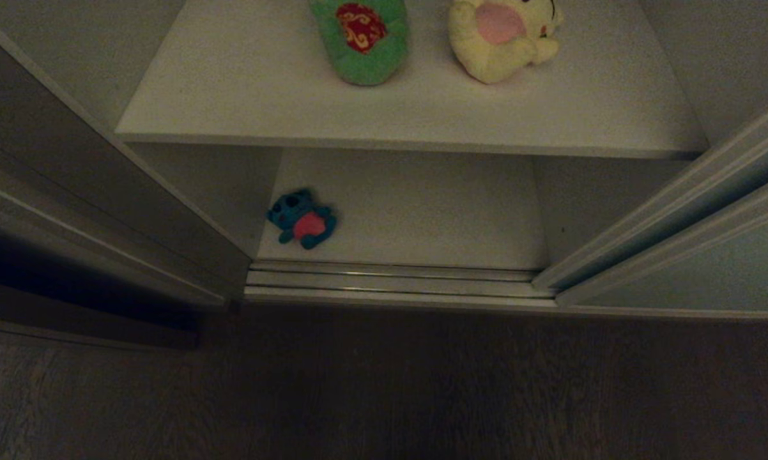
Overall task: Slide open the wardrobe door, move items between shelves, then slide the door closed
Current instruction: Place the green doll on the lower shelf
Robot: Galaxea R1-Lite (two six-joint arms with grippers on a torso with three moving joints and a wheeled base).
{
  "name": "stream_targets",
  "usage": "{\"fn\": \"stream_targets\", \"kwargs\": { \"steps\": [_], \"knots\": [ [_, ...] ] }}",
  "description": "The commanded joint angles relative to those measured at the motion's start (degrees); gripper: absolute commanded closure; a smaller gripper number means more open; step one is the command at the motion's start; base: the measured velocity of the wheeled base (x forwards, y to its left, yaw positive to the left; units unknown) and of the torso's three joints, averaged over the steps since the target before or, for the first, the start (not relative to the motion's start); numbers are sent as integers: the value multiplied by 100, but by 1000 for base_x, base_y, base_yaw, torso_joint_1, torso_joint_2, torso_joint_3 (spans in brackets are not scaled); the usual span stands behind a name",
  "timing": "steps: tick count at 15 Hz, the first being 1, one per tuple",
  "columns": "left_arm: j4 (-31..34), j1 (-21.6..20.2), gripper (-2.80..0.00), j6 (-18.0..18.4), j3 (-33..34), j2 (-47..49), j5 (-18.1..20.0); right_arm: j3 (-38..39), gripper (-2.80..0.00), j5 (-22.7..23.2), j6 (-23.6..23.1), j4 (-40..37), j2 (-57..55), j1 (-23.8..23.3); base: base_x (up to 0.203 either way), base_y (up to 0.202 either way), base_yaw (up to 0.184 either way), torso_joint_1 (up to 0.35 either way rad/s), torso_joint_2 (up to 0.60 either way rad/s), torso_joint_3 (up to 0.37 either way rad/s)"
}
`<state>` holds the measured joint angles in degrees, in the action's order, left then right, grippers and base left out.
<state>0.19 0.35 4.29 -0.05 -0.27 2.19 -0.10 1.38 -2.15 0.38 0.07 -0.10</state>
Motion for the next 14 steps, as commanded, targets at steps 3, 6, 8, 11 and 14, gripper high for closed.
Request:
{"fn": "stream_targets", "kwargs": {
  "steps": [3,6,8,11,14],
  "knots": [
    [-1,0,0,-16,4,27,0,1,0,3,-3,-3,1,1,0,0,0,2,6,204],
    [-1,0,0,-16,4,27,0,1,0,3,-5,-2,1,1,0,0,0,3,-1,201],
    [-1,0,0,-16,1,27,0,1,0,3,-5,-3,1,1,0,0,0,4,-4,204],
    [-1,0,0,-31,-4,27,0,1,0,3,-5,6,1,1,0,0,0,1,1,201],
    [-1,0,0,-16,-4,27,0,1,0,3,-5,-1,1,1,0,0,0,4,2,176]
  ]
}}
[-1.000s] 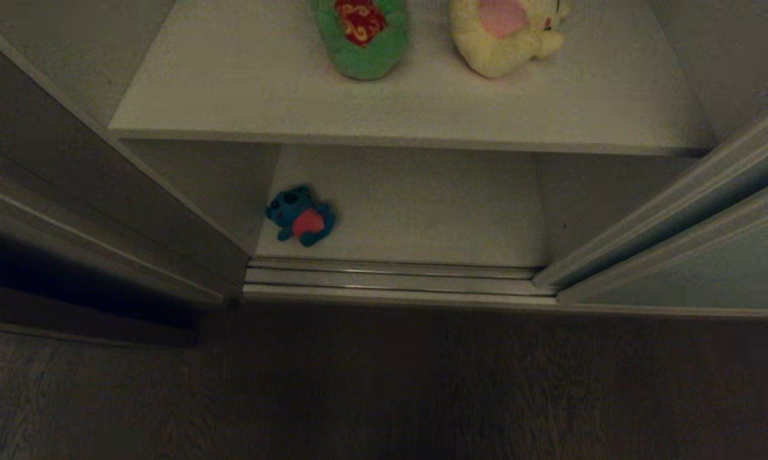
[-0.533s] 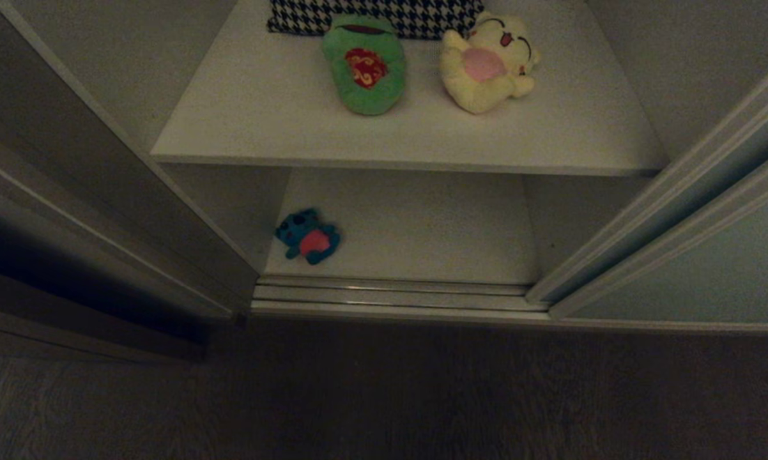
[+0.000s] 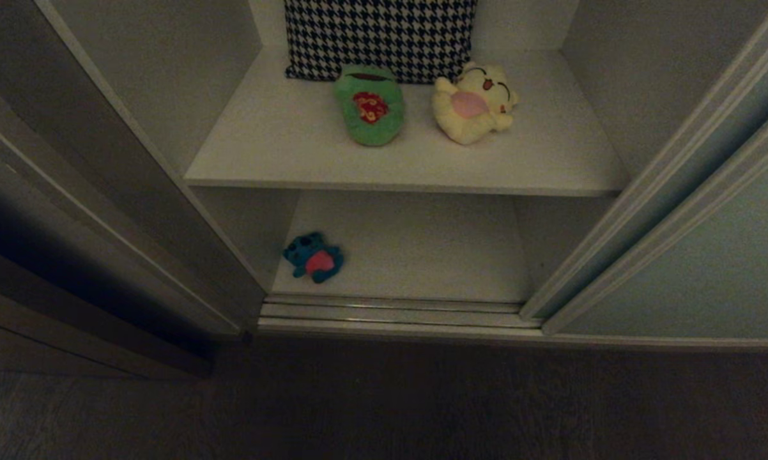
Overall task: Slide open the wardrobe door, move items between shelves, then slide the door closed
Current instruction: Place the green doll on the lower shelf
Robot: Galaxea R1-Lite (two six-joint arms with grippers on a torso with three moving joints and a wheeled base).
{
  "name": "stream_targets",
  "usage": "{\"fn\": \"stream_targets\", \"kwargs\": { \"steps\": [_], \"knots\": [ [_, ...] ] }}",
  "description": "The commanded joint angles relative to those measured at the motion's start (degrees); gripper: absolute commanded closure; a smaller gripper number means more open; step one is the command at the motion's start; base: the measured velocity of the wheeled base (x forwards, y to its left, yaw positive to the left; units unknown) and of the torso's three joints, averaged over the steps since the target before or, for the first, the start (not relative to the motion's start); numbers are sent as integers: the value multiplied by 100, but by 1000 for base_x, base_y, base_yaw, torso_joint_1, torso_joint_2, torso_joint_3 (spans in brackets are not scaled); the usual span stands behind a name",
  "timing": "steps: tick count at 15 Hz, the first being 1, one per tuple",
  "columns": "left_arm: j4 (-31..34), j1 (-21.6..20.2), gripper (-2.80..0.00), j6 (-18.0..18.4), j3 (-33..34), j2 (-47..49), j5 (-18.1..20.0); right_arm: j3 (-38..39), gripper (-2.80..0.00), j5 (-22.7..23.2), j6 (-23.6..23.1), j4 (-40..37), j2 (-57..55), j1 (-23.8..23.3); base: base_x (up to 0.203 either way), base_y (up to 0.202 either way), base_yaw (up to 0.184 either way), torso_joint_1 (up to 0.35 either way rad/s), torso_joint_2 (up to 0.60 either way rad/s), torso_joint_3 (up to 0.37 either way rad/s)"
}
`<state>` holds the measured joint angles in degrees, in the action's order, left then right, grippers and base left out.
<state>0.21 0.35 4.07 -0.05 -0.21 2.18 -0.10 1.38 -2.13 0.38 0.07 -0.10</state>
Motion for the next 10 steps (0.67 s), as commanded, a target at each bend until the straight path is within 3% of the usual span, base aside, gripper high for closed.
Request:
{"fn": "stream_targets", "kwargs": {
  "steps": [1,6,8,10],
  "knots": [
    [-1,0,0,8,-4,21,2,1,0,3,-4,6,1,1,0,0,0,2,7,70],
    [-86,0,0,117,-8,21,2,1,0,3,-2,1,1,1,0,0,0,1,0,8],
    [-97,0,0,36,-512,22,87,1,0,3,-7,-3,1,1,0,0,0,0,0,0],
    [138,0,0,8,-1420,152,405,1,0,3,-7,-1,1,1,0,0,0,0,0,0]
  ]
}}
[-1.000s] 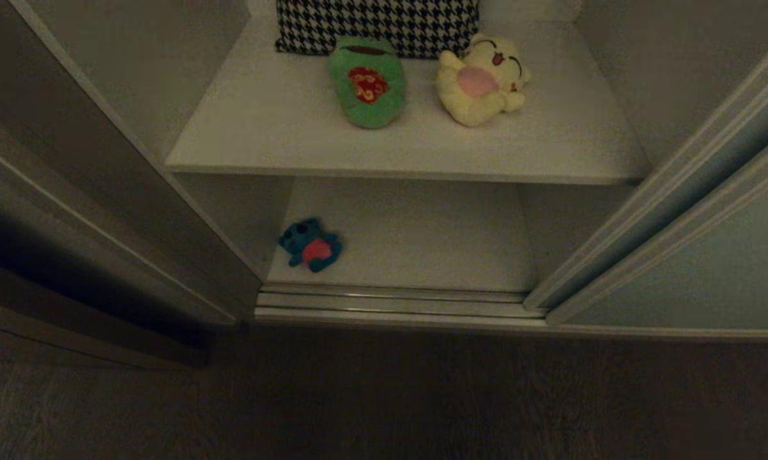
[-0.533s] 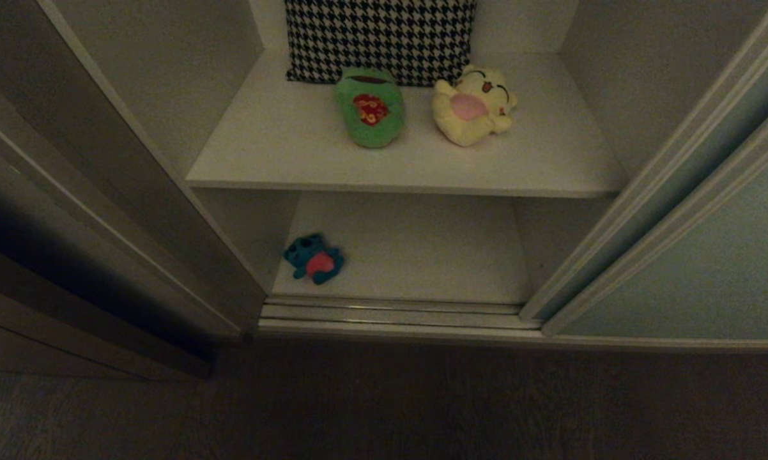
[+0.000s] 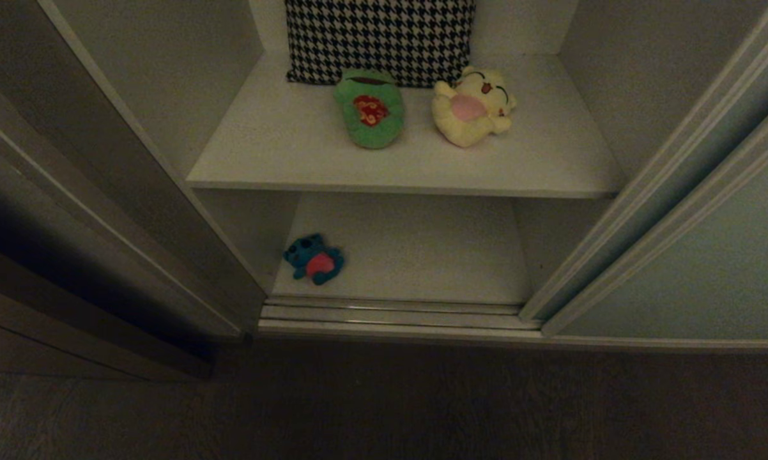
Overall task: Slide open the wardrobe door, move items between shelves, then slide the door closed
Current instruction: Place the green doll on the lower shelf
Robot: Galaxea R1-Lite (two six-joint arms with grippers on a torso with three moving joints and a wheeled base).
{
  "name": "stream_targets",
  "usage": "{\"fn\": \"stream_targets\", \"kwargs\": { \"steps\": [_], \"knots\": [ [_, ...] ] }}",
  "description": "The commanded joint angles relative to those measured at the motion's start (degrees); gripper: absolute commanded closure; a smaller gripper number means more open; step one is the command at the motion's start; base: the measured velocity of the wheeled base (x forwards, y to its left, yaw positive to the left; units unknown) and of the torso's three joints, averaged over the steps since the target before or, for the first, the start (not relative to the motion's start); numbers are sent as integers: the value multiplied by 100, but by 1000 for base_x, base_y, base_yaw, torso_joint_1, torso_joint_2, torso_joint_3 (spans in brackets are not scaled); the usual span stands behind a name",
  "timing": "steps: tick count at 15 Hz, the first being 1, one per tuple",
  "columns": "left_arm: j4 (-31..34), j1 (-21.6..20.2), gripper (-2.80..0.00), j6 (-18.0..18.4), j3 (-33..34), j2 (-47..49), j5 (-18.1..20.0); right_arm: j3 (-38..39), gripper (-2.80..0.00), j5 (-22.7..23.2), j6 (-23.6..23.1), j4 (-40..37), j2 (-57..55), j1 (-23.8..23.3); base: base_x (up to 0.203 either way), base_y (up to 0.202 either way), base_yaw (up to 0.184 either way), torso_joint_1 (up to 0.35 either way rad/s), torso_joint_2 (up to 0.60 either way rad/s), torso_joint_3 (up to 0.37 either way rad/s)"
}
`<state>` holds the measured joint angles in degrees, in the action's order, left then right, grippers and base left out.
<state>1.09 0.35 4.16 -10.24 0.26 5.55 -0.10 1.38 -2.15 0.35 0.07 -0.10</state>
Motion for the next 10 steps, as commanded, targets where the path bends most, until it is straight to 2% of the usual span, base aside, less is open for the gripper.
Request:
{"fn": "stream_targets", "kwargs": {
  "steps": [1,4,7,10],
  "knots": [
    [194,0,0,-5,-829,361,267,1,0,3,-2,0,1,1,0,0,0,0,0,0],
    [107,14,0,-149,-1670,2109,696,1,0,3,-5,0,1,1,0,0,0,0,0,0],
    [-578,42,0,-463,-2816,4458,1027,1,0,3,-5,0,1,1,0,0,0,0,0,0],
    [-1165,253,0,-817,-4286,6814,1202,1,0,3,4,9,1,1,0,0,0,0,0,0]
  ]
}}
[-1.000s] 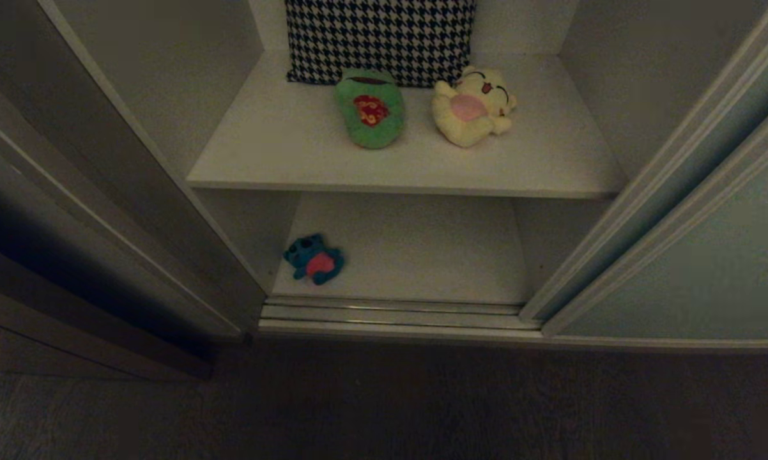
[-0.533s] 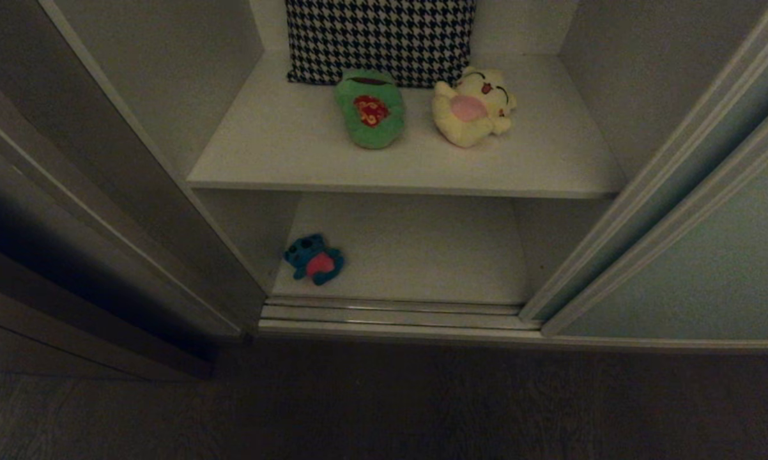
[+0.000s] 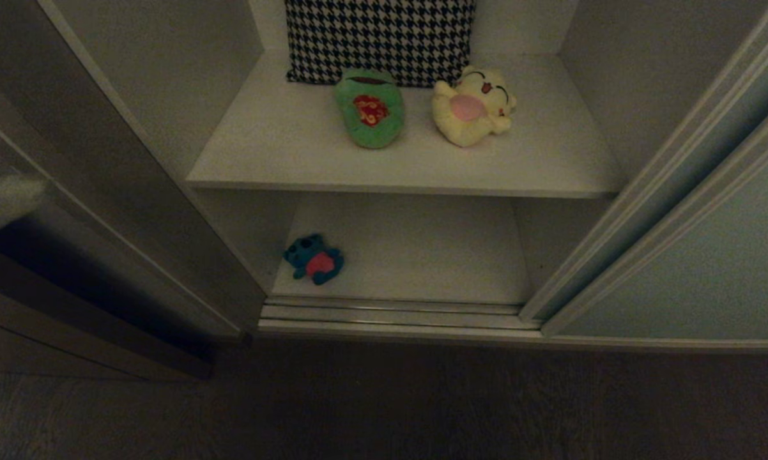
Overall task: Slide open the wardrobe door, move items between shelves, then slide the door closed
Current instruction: Place the green doll on the lower shelf
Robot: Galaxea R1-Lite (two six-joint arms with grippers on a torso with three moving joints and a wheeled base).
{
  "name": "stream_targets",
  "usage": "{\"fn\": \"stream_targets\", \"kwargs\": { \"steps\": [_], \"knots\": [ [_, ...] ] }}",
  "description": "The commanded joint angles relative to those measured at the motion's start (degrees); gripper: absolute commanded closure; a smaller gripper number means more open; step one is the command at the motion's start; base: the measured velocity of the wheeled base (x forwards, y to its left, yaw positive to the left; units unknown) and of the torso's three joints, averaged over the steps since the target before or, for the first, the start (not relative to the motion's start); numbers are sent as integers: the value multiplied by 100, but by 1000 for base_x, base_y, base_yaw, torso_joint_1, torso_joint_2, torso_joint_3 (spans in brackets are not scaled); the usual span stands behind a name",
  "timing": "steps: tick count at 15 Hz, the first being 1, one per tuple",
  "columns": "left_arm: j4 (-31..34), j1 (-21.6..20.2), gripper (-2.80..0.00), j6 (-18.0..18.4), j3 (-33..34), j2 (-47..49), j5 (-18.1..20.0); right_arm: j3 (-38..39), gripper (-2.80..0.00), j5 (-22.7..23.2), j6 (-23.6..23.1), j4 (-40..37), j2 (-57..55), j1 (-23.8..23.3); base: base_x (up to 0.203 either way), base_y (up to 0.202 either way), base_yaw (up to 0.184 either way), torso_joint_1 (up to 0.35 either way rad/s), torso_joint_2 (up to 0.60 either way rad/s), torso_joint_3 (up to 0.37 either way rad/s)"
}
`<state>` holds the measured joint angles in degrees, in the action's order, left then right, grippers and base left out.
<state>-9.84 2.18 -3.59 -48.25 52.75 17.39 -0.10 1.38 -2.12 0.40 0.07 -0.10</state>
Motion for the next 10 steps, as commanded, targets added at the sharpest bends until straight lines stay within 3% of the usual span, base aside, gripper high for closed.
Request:
{"fn": "stream_targets", "kwargs": {
  "steps": [1,3,4,7,10],
  "knots": [
    [-201,170,0,-203,-1011,2285,52,1,0,3,-7,4,1,1,0,0,0,0,0,0],
    [-381,384,0,-613,-2153,3570,61,1,0,3,-8,-5,1,1,0,0,0,0,0,0],
    [-432,502,-280,-898,-2830,4123,42,1,0,3,-8,0,1,1,0,0,0,0,0,0],
    [-492,875,-280,-1780,-4184,5331,-11,1,0,3,-8,4,1,1,0,0,0,0,0,0],
    [-437,1109,-280,-2612,-4812,5887,-26,1,0,3,1,-1,1,1,0,0,0,0,0,0]
  ]
}}
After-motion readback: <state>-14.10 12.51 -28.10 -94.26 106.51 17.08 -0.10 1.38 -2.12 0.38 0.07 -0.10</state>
